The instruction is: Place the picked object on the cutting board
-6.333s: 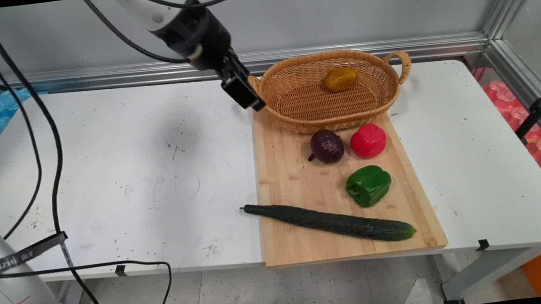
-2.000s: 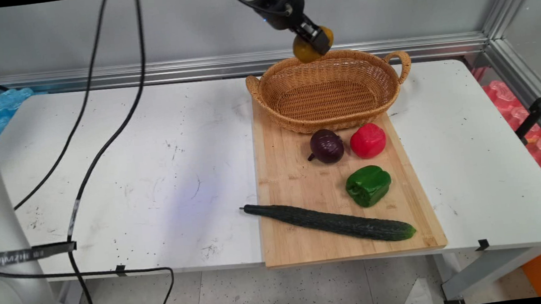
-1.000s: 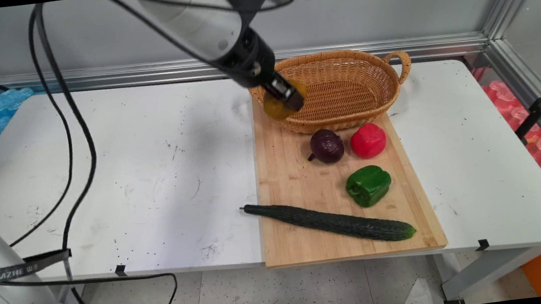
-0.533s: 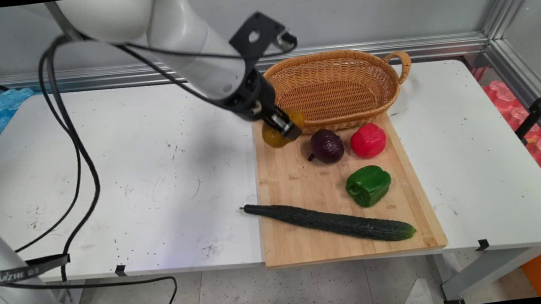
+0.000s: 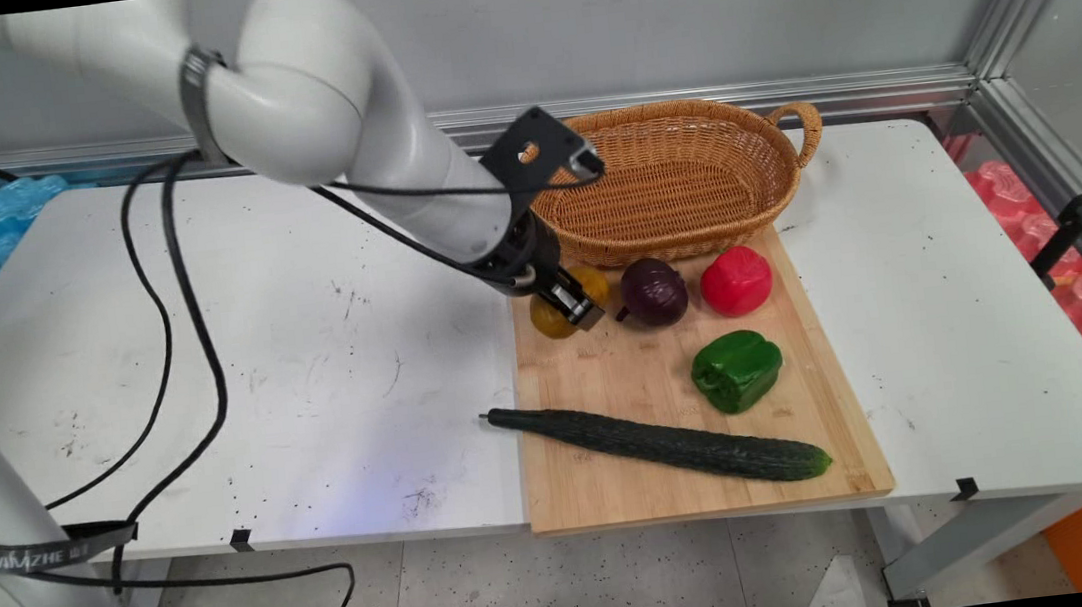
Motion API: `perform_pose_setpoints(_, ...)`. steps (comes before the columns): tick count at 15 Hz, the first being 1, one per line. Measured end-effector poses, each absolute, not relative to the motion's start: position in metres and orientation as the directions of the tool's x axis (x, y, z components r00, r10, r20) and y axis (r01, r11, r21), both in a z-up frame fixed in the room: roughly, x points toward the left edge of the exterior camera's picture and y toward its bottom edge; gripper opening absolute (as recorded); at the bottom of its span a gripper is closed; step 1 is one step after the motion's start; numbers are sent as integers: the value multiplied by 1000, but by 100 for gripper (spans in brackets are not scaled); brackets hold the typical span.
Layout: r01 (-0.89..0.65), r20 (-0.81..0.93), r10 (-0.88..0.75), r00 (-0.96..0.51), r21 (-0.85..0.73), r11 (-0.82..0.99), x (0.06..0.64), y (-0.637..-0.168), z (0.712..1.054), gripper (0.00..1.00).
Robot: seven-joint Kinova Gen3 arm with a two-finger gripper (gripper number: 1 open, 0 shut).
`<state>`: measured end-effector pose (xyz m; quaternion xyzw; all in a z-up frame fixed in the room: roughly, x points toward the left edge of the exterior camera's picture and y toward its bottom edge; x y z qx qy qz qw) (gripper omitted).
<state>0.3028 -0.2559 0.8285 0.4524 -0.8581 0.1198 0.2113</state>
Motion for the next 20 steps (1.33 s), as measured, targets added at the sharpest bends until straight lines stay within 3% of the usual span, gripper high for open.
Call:
perform_pose_setpoints(12, -811, 463, -719, -518, 2, 585, 300, -267, 773, 0)
perform_pose_setpoints(20, -784, 479, -691, -541, 10, 620, 303, -269, 769, 0)
